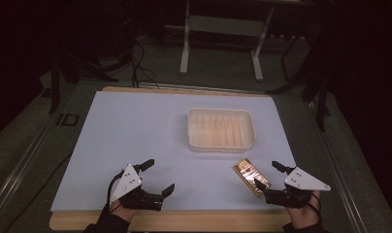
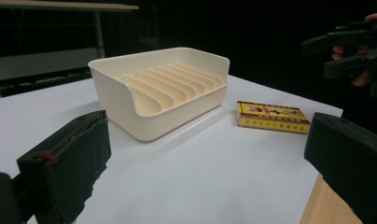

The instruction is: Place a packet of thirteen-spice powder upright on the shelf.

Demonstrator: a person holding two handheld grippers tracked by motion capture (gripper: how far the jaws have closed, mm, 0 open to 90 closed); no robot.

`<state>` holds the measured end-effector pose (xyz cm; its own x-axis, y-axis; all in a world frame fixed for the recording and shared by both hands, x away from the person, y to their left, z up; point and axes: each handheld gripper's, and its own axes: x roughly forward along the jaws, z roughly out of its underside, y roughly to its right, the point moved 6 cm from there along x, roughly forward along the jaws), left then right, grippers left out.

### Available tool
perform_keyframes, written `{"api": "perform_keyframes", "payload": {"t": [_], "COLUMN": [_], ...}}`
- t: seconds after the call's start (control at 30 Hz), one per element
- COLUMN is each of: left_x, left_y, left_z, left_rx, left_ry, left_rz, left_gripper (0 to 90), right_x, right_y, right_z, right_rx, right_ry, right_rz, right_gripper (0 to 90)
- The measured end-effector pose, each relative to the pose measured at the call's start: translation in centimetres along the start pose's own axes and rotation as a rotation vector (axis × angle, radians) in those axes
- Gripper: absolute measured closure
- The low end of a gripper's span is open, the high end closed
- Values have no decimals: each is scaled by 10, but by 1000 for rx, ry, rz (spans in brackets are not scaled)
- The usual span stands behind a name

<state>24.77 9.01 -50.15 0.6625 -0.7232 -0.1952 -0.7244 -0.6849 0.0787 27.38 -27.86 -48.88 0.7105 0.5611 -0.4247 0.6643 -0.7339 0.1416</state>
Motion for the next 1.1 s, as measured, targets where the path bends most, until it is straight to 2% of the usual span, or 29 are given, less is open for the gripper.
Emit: {"api": "perform_keyframes", "payload": {"t": [0.1,0.37,0.47,0.6,0.63,0.77,1.0,1.1], "left_x": [0,-1,-1,0,0,0,1,1], "left_y": [0,0,0,1,1,1,1,1], "left_z": [-1,-1,-1,-1,-1,-1,0,0], "left_rx": [5,10,14,14,14,12,9,15], "left_ry": [4,7,8,4,3,4,2,-1], "left_rz": [-4,-9,-10,-8,-8,-8,-7,-8], "left_gripper": [12,12,12,12,13,12,12,12], "right_x": [2,4,2,-1,-1,2,10,13], "right_y": [-1,-7,-14,-19,-21,-24,-16,-10], "right_z": [2,1,-7,-16,-18,-25,-34,-37], "right_rx": [14,-11,-40,-24,-25,-47,-89,-65], "right_ry": [-37,-39,-6,0,-1,17,39,60], "right_rz": [-13,-30,-51,-71,-92,-97,-53,-72], "right_gripper": [146,114,112,112,112,130,137,142]}}
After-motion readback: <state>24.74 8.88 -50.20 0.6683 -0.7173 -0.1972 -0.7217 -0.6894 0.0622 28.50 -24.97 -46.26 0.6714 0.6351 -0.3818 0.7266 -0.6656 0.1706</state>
